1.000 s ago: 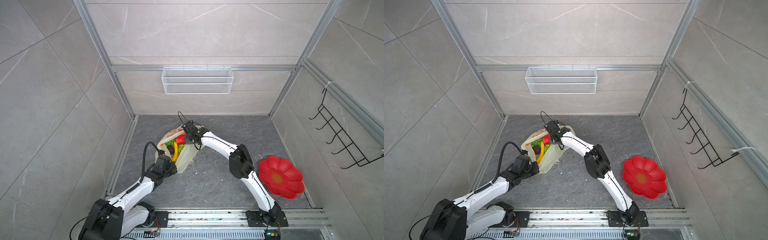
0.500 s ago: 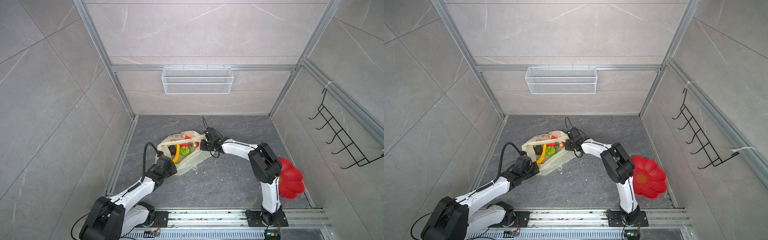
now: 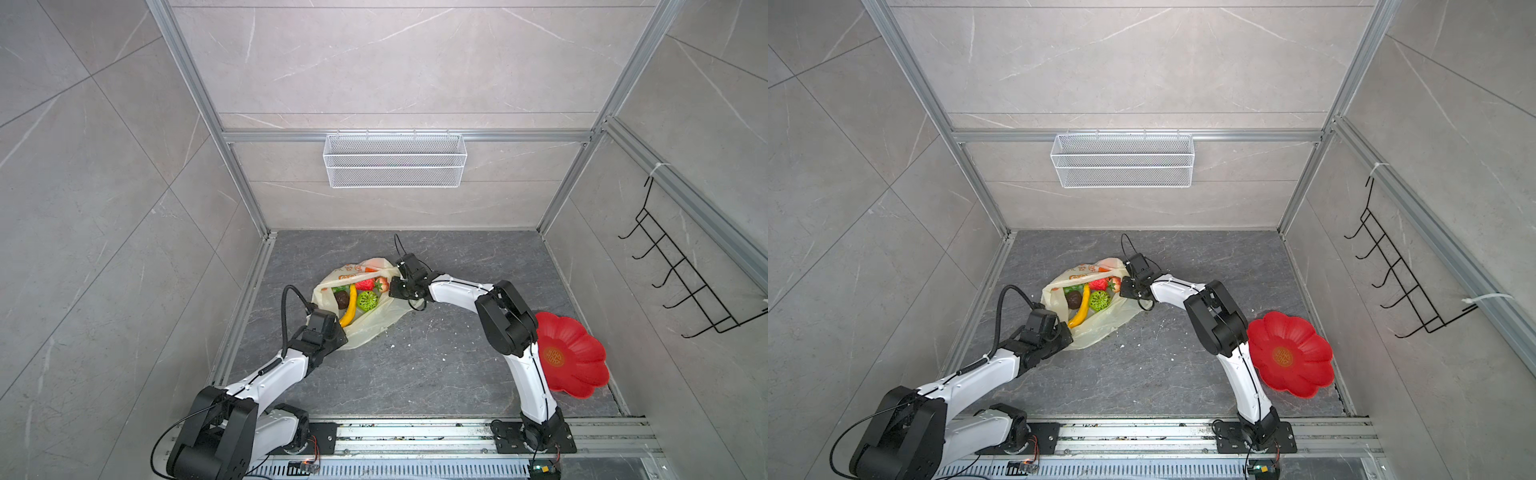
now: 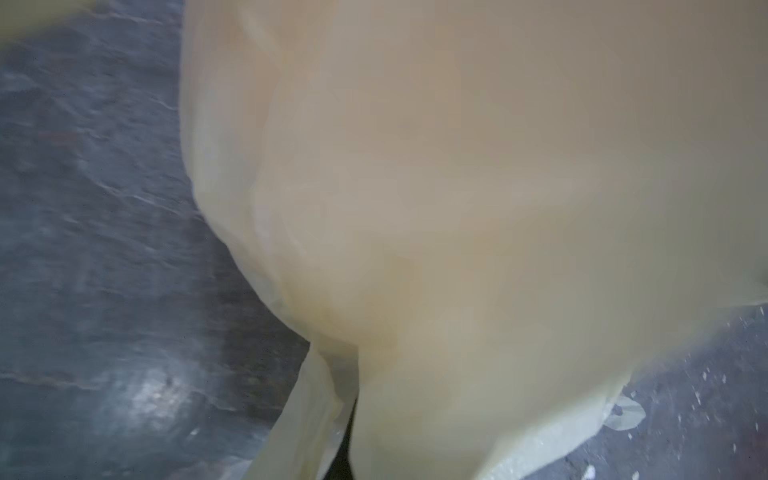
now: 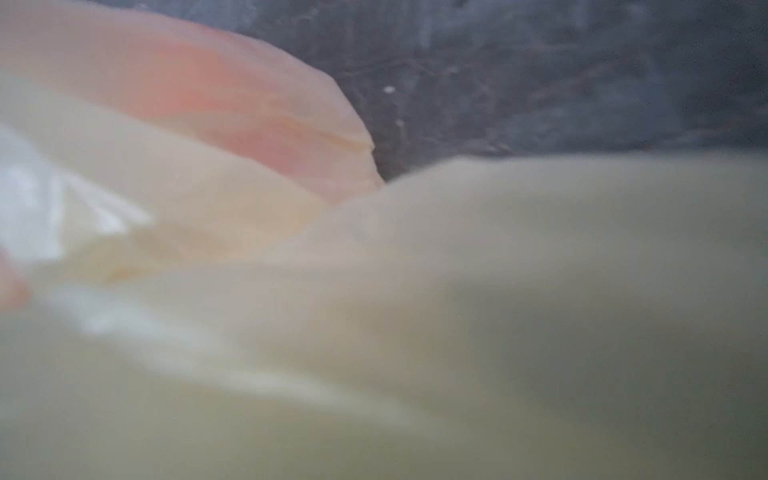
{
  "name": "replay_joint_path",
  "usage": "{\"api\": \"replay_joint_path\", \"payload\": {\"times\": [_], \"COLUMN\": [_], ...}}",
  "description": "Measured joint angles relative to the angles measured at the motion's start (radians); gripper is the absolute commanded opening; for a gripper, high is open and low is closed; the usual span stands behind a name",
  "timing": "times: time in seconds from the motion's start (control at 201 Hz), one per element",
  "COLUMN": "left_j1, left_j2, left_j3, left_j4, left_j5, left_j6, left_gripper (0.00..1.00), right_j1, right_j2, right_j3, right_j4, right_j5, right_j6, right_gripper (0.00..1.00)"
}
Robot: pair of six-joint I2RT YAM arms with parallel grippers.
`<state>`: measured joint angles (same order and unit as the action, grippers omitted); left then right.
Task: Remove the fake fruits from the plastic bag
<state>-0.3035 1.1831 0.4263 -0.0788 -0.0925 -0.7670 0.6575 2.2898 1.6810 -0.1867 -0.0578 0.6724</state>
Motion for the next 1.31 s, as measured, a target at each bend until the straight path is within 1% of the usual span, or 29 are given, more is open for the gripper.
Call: {"api": "replay_joint_path", "payload": {"times": [0.09,0.149,0.199,0.249,0.358,0.448,0.597,0.722,0.772,0.846,0.956,1.026,1.2,1.309], "left_j1": [0.041,0.053,0.055,0.055,0.045,0.026,0.003,0.000,0.000,0.000,-0.005,-0.007,-0.022,-0.024], "left_j2": [0.031,0.051,0.070,0.082,0.116,0.137,0.137,0.126,0.120,0.110,0.087,0.066,0.040,0.040], "left_j3": [0.019,0.038,0.060,0.079,0.118,0.142,0.155,0.155,0.155,0.154,0.143,0.125,0.089,0.089], "left_j4": [-0.003,-0.003,-0.003,-0.002,-0.004,-0.006,-0.038,-0.052,-0.051,-0.047,-0.031,-0.012,0.020,0.028], "left_j5": [0.005,0.019,0.037,0.053,0.084,0.105,0.121,0.122,0.122,0.124,0.125,0.128,0.130,0.130], "left_j6": [0.010,0.020,0.034,0.047,0.093,0.133,0.193,0.221,0.231,0.249,0.275,0.286,0.303,0.307], "left_gripper": [0.01,0.01,0.01,0.02,0.02,0.02,0.02,0.01,0.01,0.01,0.01,0.01,0.00,0.00], "right_j1": [0.012,0.014,0.012,0.010,0.004,0.002,0.003,0.003,0.002,0.003,0.005,0.006,0.005,-0.038], "right_j2": [0.061,0.098,0.125,0.145,0.167,0.170,0.156,0.118,0.093,0.040,-0.069,-0.167,-0.504,-0.706], "right_j3": [0.112,0.184,0.238,0.288,0.370,0.422,0.430,0.383,0.358,0.312,0.219,0.123,-0.229,-0.411], "right_j4": [-0.019,-0.036,-0.052,-0.078,-0.129,-0.176,-0.215,-0.249,-0.259,-0.268,-0.269,-0.258,-0.233,-0.254], "right_j5": [-0.004,-0.004,-0.003,-0.004,-0.014,-0.029,-0.036,-0.037,-0.037,-0.040,-0.047,-0.053,-0.025,-0.004], "right_j6": [-0.011,-0.014,-0.019,-0.026,-0.047,-0.077,-0.107,-0.129,-0.133,-0.145,-0.158,-0.167,-0.180,-0.179], "right_gripper": [0.04,0.04,0.05,0.08,0.21,0.36,0.53,0.67,0.71,0.74,0.75,0.75,0.76,0.76]}}
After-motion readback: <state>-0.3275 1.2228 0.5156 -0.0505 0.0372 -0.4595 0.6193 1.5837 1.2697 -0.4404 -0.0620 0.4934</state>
